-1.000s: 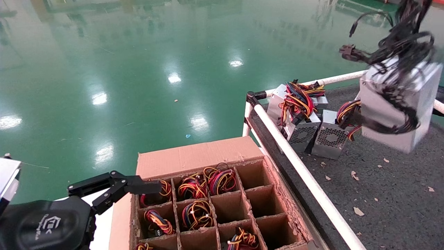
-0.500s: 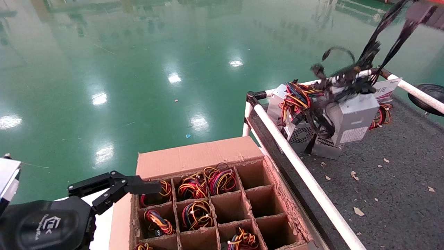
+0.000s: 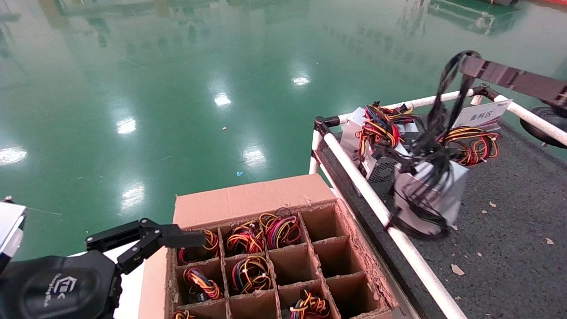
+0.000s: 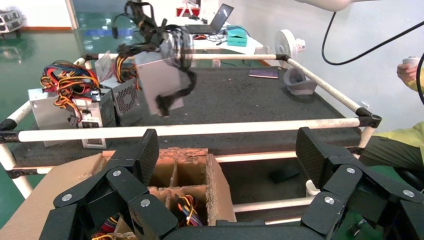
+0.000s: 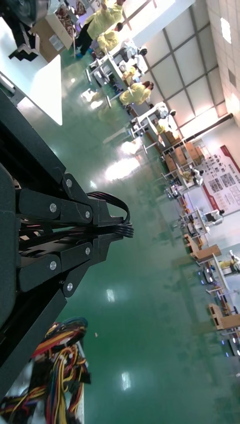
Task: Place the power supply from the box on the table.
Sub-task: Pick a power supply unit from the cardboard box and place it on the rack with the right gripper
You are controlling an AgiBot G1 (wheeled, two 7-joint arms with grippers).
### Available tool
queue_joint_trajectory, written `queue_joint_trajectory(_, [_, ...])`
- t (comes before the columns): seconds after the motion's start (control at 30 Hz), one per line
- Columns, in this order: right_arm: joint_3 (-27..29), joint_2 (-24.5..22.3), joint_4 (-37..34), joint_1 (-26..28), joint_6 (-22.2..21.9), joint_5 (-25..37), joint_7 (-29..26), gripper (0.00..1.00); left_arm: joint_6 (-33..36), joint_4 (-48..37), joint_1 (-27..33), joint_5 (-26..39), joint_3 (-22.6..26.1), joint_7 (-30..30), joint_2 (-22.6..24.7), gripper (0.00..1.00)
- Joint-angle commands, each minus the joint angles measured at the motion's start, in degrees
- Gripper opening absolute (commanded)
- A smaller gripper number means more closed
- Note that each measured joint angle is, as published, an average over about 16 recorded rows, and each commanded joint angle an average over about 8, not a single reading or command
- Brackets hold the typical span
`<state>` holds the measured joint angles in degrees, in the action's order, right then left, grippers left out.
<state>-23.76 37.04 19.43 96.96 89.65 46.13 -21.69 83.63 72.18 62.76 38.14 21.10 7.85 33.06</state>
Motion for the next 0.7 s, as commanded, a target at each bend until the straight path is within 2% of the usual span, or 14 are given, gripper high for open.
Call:
queue_joint_trajectory(0.03, [-0.3, 0.9, -0.7, 0.0, -0.3, 0.0, 0.5, 0.00, 0.0, 0.0, 0.0, 0.0, 0.0, 0.0, 0.0, 1.00])
queue_joint_trajectory(0.7, [-2.1, 6.3, -10.2, 2.4, -1.6, 2.1, 6.8, 0.00, 0.0, 0.0, 0.0, 0.0, 0.0, 0.0, 0.0, 1.00])
